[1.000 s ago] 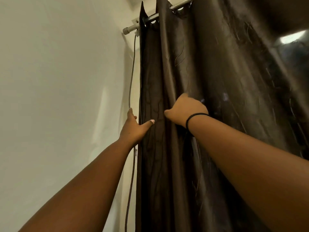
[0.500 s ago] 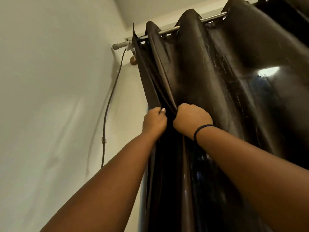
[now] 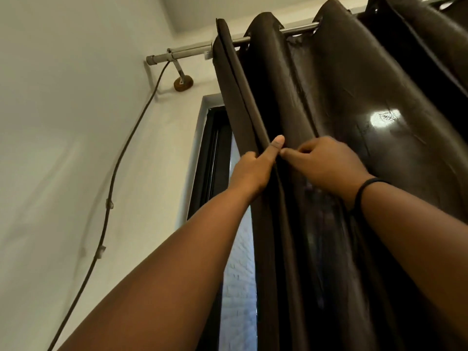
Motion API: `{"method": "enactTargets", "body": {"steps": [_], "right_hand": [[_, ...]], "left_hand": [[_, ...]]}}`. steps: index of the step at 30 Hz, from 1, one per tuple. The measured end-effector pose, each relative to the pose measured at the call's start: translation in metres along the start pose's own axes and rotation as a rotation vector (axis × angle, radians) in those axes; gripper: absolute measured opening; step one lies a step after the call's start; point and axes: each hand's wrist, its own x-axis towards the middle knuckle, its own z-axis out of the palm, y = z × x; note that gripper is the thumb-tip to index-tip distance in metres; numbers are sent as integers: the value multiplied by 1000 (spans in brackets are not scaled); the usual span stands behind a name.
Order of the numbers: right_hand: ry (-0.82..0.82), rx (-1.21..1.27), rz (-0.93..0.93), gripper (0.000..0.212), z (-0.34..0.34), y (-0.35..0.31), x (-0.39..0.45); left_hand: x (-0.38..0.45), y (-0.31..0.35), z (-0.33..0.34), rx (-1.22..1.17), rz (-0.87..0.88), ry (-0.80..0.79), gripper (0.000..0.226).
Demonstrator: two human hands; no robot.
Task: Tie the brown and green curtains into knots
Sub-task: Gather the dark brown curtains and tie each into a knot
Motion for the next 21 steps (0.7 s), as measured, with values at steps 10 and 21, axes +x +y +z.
{"method": "enactTargets", "body": {"steps": [10,21], "right_hand": [[-142,16,99,22,51,-51,33],[147,-340,329,47,51,-74,62]], "left_hand": [[4,-31,-109,443,139,217,22],[5,-52,-170,420,183,161,23]]}}
